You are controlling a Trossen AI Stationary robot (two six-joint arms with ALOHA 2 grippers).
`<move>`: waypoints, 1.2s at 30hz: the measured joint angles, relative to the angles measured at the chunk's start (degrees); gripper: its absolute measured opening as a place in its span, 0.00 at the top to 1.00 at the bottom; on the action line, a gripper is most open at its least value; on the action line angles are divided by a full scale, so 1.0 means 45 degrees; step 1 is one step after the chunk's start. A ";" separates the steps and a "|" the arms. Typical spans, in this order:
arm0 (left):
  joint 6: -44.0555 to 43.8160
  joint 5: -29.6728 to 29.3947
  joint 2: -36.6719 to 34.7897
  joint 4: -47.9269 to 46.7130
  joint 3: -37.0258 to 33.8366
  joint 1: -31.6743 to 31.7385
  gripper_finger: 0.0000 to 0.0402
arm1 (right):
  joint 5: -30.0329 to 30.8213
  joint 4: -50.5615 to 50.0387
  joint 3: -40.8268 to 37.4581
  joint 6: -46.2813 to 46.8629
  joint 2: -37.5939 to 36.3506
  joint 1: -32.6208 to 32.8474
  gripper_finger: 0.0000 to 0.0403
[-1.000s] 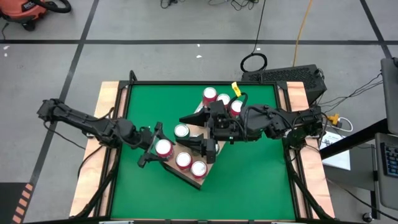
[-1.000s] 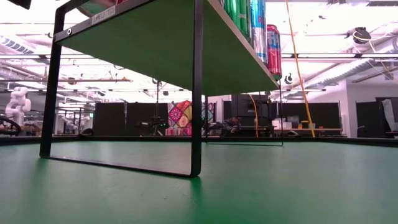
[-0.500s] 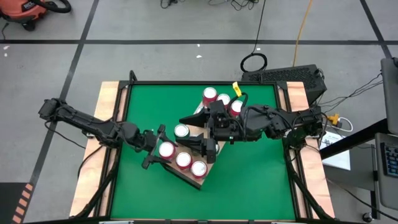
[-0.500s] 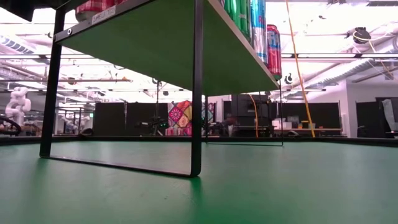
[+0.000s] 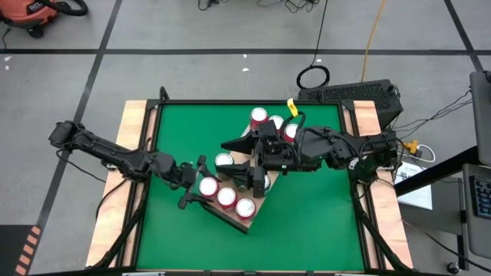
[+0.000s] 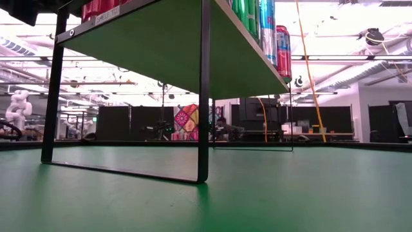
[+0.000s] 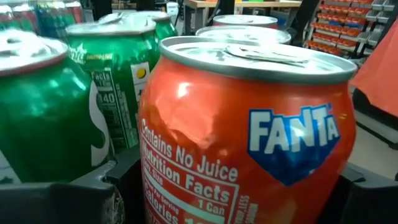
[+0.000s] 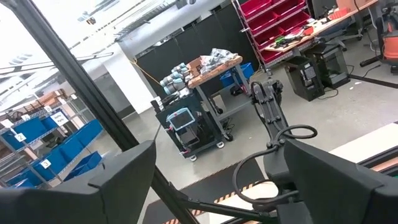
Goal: Sort soda cans
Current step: Put the red soda can on the shelf and align it with the bottom red soda cans
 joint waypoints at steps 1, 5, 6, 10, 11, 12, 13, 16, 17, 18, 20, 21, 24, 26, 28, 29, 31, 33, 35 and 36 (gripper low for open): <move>-0.0079 0.0000 0.0046 -0.0005 0.0000 0.0000 0.27 | 0.0000 0.0000 0.0000 0.0000 0.0000 0.0000 0.15; -0.0299 0.0004 0.0183 0.0176 0.0000 0.0005 0.27 | 0.0000 0.0000 0.0000 0.0000 0.0000 0.0000 0.15; -0.0301 0.0003 0.0188 0.0201 0.0000 0.0005 0.27 | 0.0000 -0.0001 0.0000 -0.0003 0.0000 0.0000 0.15; -0.0229 0.0000 0.0188 0.0233 0.0000 0.0005 0.27 | 0.0000 -0.0005 0.0000 -0.0019 0.0000 -0.0013 0.15; -0.0240 0.0000 0.0188 0.0233 0.0000 0.0005 0.27 | -0.0001 -0.0005 0.0000 -0.0019 0.0000 -0.0035 0.15; -0.0317 0.0000 0.0188 0.0233 0.0000 0.0005 0.27 | -0.0002 -0.0007 0.0000 -0.0012 0.0000 -0.0049 0.15; -0.0326 0.0000 0.0188 0.0233 0.0000 0.0005 0.26 | 0.0000 -0.0005 0.0000 -0.0010 0.0000 -0.0053 0.15; -0.0328 -0.0077 0.0188 0.0118 0.0000 0.0005 0.23 | 0.0000 -0.0018 0.0000 -0.0036 0.0003 -0.0078 0.15; -0.0328 -0.0122 0.0188 0.0089 0.0000 0.0005 0.21 | 0.0000 -0.0037 0.0000 -0.0042 0.0003 -0.0078 0.15; -0.0323 -0.0187 0.0188 0.0076 0.0000 0.0005 0.19 | 0.0000 -0.0074 0.0000 -0.0044 0.0000 -0.0078 0.15; -0.0328 -0.0350 0.0183 0.0063 0.0005 0.0000 0.15 | -0.0004 -0.0131 0.0000 -0.0044 0.0002 -0.0078 0.15; -0.0328 -0.0355 0.0169 0.0049 0.0005 0.0000 0.13 | -0.0005 -0.0192 0.0000 -0.0043 0.0003 -0.0078 0.15; -0.0403 -0.0379 0.0166 0.0005 0.0005 0.0005 0.10 | 0.0000 -0.0276 0.0000 -0.0024 0.0005 -0.0078 0.15; -0.0702 -0.0384 0.0104 -0.0036 0.0005 0.0005 0.09 | -0.0005 -0.0291 0.0000 -0.0023 0.0005 -0.0078 0.15; -0.0985 -0.0383 0.0036 -0.0149 0.0005 0.0000 0.09 | -0.0005 -0.0291 0.0000 -0.0029 0.0005 -0.0078 0.15; -0.1003 -0.0374 -0.0015 -0.0241 0.0005 0.0000 0.09 | -0.0005 -0.0296 0.0000 -0.0029 0.0005 -0.0078 0.15; -0.1207 -0.0376 -0.0221 -0.0469 0.0005 0.0000 0.09 | -0.0004 -0.0294 0.0000 -0.0035 0.0005 -0.0078 0.15; -0.1338 -0.0379 -0.0479 -0.0696 0.0005 0.0000 0.09 | -0.0005 -0.0292 0.0000 -0.0044 0.0005 -0.0078 0.15; -0.1343 -0.0379 -0.0762 -0.1050 0.0005 0.0000 0.09 | -0.0005 -0.0298 0.0000 -0.0048 0.0005 -0.0078 0.15; -0.1350 -0.0379 -0.0942 -0.1264 0.0005 0.0000 0.09 | -0.0003 -0.0316 0.0000 -0.0064 0.0005 -0.0078 0.15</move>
